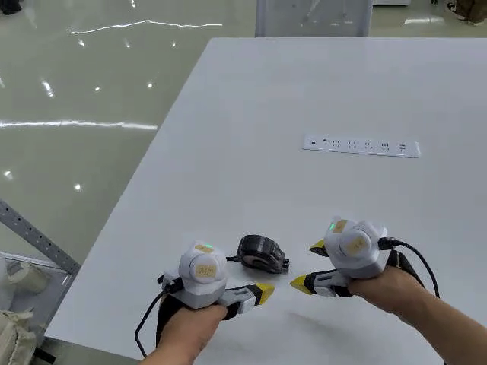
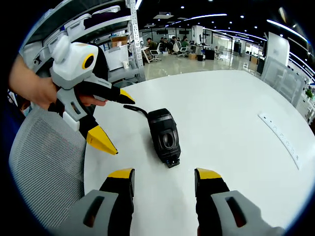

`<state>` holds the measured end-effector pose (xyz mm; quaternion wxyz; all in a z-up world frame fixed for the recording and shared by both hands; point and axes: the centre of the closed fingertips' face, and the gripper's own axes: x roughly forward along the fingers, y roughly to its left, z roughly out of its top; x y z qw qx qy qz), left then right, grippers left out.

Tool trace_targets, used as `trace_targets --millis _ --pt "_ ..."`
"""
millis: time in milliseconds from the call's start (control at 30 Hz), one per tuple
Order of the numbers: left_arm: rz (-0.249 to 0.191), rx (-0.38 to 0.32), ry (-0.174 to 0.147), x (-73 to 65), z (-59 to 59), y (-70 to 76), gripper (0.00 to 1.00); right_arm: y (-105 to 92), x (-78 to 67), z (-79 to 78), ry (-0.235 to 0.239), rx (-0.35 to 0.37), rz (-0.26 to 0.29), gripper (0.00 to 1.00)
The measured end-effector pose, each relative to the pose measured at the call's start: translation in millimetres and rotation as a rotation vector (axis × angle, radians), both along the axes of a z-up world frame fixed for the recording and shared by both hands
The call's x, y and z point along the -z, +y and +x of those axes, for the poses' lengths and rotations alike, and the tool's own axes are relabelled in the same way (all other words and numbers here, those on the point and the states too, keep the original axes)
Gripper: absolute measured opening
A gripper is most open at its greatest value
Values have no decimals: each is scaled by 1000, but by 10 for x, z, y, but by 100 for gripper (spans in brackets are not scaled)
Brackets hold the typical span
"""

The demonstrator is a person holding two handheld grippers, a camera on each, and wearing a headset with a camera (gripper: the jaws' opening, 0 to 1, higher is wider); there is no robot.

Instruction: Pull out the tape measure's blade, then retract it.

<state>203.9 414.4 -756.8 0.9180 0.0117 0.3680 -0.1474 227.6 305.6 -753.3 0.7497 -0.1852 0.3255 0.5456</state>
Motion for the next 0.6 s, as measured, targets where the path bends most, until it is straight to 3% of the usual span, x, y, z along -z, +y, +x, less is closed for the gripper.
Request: trace_targets --millis 133,233,433,600 --pt "-27 27 -29 -98 -7 -10 89 -59 -74 -54 -6 57 25 47" --pt "-43 50 -20 -122 -52 -34 95 -116 -111 -111 -10 86 25 48" --pt "-42 91 -35 -237 -129 -9 96 -295 -210 -268 -7 158 26 54" --pt "-37 136 -30 -268 -266 -29 99 -443 -245 -409 5 223 30 60"
